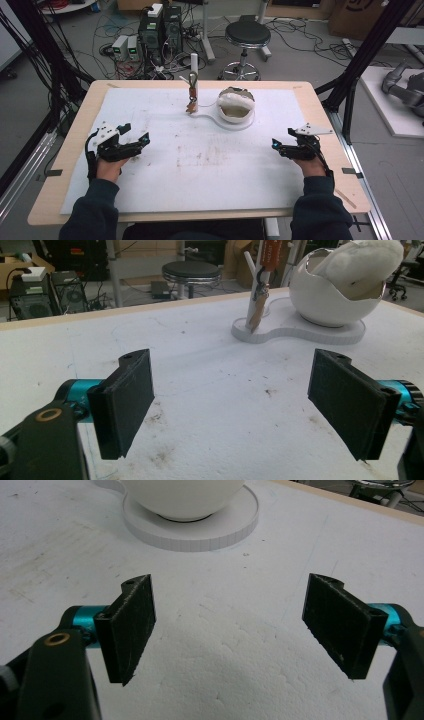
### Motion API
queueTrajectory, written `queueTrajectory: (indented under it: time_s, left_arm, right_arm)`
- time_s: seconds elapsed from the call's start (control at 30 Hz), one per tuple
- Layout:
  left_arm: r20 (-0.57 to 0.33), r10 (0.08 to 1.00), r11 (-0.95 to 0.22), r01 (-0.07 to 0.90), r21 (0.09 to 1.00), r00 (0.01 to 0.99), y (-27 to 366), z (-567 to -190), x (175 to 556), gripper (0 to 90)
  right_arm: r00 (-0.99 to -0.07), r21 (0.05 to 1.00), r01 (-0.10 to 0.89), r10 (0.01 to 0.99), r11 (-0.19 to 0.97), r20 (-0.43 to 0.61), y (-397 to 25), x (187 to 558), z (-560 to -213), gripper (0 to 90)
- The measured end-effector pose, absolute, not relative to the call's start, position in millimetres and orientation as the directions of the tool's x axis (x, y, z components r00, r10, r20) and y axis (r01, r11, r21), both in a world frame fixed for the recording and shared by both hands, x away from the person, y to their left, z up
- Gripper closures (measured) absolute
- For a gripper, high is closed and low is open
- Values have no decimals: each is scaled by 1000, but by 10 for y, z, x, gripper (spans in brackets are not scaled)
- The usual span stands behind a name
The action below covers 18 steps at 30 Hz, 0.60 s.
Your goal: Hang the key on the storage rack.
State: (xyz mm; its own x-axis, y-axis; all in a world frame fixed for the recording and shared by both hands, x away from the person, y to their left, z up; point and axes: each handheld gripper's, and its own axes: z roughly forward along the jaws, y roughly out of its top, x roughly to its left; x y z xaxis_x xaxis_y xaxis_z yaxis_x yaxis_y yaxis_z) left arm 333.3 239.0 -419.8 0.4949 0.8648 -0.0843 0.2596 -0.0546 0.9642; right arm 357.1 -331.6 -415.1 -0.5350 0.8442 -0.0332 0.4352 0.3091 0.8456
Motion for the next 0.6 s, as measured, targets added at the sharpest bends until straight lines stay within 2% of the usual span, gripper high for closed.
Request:
queueTrajectory:
  time_s: [0.6]
  left_arm:
    - [-102,870,-47,287,957,483,2424,-4228,3329,184]
  right_arm:
    - [-523,849,440,852,293,-23,-3336,3563,-4141,217]
